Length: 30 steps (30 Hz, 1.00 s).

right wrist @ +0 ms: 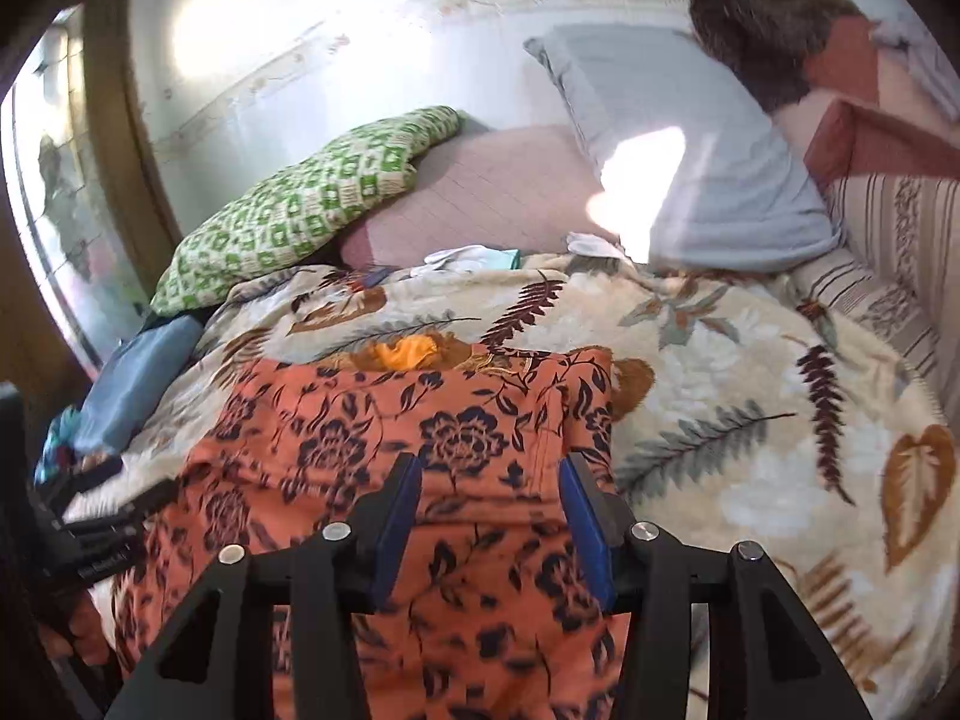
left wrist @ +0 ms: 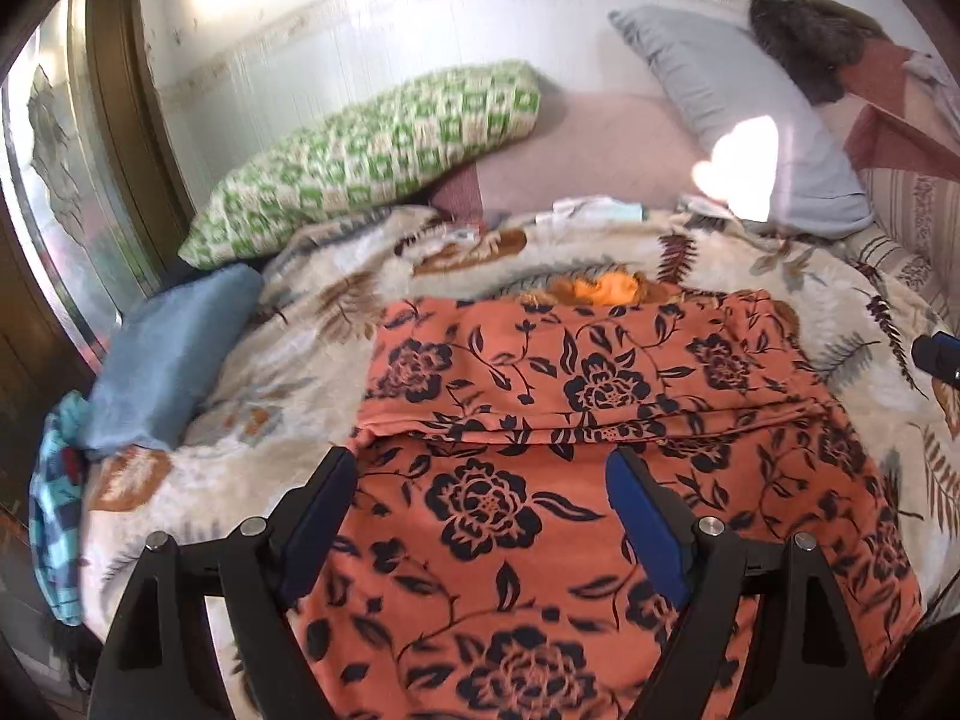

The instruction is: Fold small clothes

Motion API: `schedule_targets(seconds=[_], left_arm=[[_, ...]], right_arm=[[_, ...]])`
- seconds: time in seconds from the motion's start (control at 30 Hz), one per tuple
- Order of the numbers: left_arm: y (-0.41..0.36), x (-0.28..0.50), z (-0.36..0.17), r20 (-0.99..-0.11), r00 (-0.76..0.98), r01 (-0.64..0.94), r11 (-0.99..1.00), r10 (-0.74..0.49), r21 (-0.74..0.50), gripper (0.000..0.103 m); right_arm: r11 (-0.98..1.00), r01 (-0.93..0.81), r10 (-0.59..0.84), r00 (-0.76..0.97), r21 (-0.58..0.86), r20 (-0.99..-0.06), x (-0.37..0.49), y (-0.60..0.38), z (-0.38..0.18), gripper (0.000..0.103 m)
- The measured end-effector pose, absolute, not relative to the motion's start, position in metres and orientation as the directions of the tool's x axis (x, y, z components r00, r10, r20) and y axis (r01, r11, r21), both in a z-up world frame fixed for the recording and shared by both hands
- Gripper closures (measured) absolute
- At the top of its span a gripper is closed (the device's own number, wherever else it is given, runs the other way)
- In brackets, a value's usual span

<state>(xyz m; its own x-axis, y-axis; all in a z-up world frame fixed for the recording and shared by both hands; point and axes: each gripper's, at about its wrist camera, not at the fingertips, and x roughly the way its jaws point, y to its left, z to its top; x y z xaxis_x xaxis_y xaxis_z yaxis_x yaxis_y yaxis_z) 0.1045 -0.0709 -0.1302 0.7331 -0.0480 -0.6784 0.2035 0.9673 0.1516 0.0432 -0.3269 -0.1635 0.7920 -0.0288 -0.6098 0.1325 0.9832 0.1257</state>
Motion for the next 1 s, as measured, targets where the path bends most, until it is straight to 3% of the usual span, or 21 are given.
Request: schedule_targets(seconds=[0.37,1.0], left_arm=[[-0.059,0.013,-0.040,-0.513,0.855,0.192,0.963,-0.072,0.186,0.014],[-0.047,-0.038,-0.004,-0.474,0.870,0.215,0.969,-0.133,0.122,0.014]], right_arm=[[0.998,0.038,-0.007,0.839,0.045,-0.544,-0.055,-0.269,-0.106,0.047],[0.999,0.006,-0.021,0.865,-0.031,-0.501,-0.099,-0.230,-0.072,0.046]])
